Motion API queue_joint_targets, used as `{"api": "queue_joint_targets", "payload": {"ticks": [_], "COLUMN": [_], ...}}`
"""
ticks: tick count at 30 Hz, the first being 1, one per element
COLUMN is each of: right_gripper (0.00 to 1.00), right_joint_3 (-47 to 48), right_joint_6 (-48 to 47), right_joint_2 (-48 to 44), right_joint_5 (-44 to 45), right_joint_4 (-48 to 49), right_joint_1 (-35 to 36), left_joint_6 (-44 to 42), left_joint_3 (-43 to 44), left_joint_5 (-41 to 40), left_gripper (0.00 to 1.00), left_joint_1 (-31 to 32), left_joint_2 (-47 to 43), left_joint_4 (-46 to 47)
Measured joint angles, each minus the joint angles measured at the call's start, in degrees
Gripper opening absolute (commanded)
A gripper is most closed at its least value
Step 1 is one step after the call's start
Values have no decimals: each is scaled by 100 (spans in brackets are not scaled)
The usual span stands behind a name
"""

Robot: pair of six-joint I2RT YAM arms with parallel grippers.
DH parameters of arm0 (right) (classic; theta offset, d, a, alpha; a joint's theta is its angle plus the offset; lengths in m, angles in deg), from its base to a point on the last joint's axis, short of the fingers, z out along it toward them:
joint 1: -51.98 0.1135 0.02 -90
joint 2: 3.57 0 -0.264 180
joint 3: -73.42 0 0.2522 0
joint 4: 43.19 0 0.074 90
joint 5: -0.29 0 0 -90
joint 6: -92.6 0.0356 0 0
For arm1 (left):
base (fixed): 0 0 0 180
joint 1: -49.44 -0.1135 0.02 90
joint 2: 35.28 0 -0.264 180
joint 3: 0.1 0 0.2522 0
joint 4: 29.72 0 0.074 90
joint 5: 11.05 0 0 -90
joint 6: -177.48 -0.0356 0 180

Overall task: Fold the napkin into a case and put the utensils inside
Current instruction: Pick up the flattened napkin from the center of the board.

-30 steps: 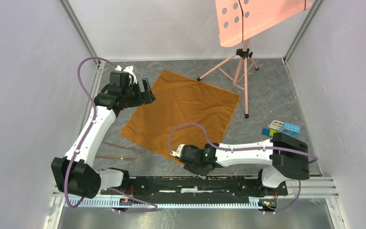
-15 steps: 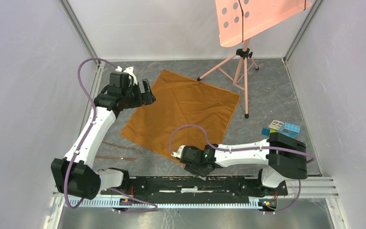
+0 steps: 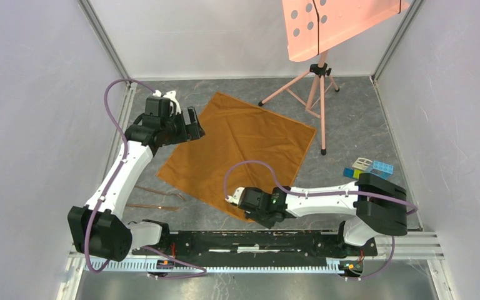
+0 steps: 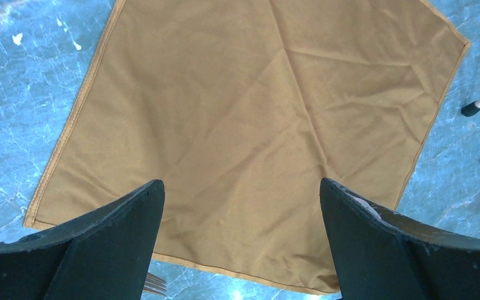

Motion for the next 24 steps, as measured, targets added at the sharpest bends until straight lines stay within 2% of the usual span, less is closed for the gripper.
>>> {"api": "queue_joint_targets", "payload": {"ticks": [4, 9, 14, 18, 21, 24], "right_gripper": [0, 0, 0, 0, 0, 0], "right_joint_3": [0, -146, -728, -1058, -1191, -1266], "right_joint_6": [-92, -269, -472, -636, -743, -824], "right_joint_2": [-81, -595, -1156, -1296, -1322, -1340], "right_joint_5": [157, 223, 70, -133, -332, -525], "right_joint_4": [37, 315, 780, 1058, 1311, 1526], "right_joint_1": [-133, -560, -1178, -1421, -1480, -1519], "left_joint_6": [11, 498, 1482, 2133, 2505, 2802], "left_joint_3": [-219, -664, -850, -986, -1102, -1172], "left_joint_5": [26, -232, -1023, -1488, -1759, -1982], "left_gripper": [100, 100, 95, 94, 90, 78], "left_joint_1": [0, 2, -50, -496, -977, -1147], "left_joint_2": [-4, -236, -457, -367, -179, 83], "left_joint_4": [-2, -260, -940, -1460, -1770, -1934]}}
